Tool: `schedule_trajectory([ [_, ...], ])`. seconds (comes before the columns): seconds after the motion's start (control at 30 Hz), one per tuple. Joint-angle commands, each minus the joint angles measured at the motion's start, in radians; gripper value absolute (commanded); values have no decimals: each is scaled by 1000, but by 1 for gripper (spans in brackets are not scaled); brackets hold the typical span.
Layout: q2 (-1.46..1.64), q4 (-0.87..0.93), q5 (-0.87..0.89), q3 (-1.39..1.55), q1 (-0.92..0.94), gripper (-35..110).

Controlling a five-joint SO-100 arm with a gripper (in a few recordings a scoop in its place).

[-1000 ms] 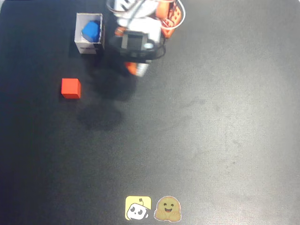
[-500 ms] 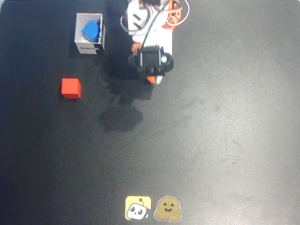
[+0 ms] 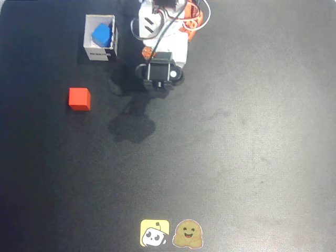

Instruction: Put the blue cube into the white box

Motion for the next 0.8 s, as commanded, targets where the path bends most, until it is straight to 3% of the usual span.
schedule_trajectory([
  [0.0, 3, 3, -9, -5, 3, 0],
  [0.77, 5, 0, -31, -3, -81, 0],
])
